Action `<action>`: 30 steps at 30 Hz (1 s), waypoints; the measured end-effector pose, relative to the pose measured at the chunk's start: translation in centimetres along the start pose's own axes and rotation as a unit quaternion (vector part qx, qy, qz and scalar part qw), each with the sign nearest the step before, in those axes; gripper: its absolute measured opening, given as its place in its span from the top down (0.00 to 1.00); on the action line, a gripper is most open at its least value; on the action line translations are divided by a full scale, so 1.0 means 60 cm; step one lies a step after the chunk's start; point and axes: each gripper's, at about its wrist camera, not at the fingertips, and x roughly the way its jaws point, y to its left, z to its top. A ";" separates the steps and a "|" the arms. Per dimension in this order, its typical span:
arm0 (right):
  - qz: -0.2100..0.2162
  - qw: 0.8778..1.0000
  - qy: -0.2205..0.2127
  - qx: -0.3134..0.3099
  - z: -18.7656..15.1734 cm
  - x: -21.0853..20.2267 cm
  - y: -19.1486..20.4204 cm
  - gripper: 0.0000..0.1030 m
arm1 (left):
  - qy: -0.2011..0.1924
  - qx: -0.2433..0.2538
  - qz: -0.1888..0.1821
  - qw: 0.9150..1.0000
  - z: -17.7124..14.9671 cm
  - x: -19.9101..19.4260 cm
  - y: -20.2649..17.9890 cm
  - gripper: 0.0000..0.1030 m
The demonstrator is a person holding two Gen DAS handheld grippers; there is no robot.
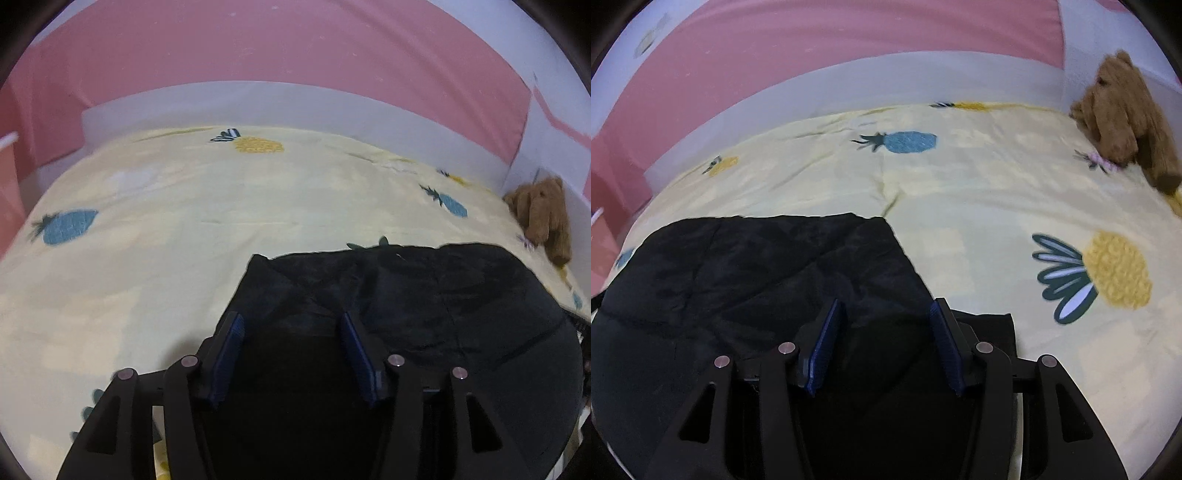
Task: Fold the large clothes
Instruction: 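Open both tools and lift them off the folded jacket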
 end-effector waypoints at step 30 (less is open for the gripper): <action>-0.010 0.998 0.017 -0.067 0.008 -0.104 0.074 0.50 | -0.005 0.084 -0.031 0.996 -0.003 -0.092 -0.152 0.53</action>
